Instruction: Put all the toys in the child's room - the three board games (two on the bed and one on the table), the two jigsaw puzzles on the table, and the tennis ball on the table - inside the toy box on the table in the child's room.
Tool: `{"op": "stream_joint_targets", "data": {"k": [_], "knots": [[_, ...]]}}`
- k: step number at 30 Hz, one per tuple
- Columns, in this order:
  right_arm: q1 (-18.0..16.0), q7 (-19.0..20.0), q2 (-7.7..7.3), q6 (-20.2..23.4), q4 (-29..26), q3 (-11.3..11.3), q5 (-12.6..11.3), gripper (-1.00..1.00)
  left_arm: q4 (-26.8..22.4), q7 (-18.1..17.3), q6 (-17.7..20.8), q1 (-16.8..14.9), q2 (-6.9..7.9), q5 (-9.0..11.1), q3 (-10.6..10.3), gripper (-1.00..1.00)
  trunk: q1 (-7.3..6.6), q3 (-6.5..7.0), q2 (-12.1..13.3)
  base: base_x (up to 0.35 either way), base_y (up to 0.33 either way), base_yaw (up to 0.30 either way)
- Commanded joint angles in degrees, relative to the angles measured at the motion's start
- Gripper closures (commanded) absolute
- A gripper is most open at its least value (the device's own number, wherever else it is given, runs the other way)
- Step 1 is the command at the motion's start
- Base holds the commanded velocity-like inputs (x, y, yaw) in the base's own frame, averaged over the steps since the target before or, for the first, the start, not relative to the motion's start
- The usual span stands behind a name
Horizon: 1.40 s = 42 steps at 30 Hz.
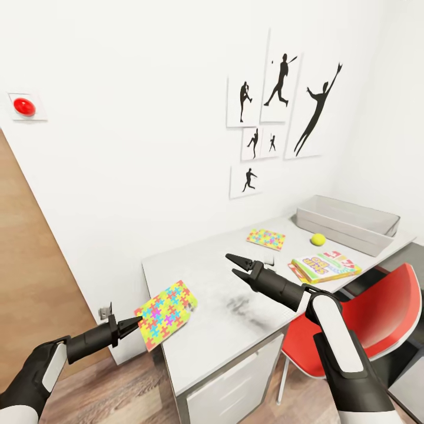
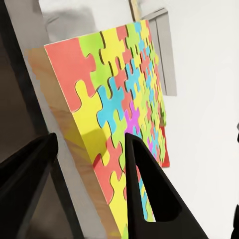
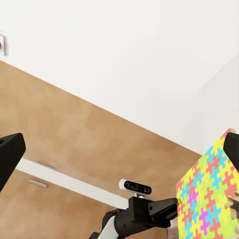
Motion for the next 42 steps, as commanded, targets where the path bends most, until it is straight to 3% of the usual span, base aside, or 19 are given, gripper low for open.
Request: {"op": "stream_joint_targets", "data": {"k": [1,5,8,17,42], "knots": [[-0.04,0.51,0.02,0.20,0.01,-0.01,0.56,-1.00,0.01,-0.07,0.25,-0.03,0.00,0.04,0.02,1.00,-0.23,0.13,0.38,0.000,0.000,0.000],[-0.04,0.52,0.02,-0.10,0.01,1.47,0.75,-1.00,0.01,-0.07,0.21,-0.03,0.00,0.02,0.01,1.00,-1.11,0.85,1.99,0.000,0.000,0.000],[-0.04,0.55,-0.06,-3.33,0.01,2.63,0.71,-1.00,0.01,-0.07,0.20,-0.03,0.04,0.01,0.00,1.00,-1.77,1.38,3.19,0.000,0.000,0.000],[-0.04,0.58,-0.23,-6.84,0.06,4.02,0.73,-1.00,0.01,-0.15,0.20,-0.03,0.09,0.03,0.07,1.00,-3.74,3.00,6.80,0.000,0.000,0.000],[-0.04,0.65,-0.15,-7.05,0.01,4.24,0.49,-1.00,0.01,-0.15,-0.06,-0.03,0.09,-0.04,-0.01,1.00,-9.23,7.49,16.83,0.000,0.000,0.000]]}}
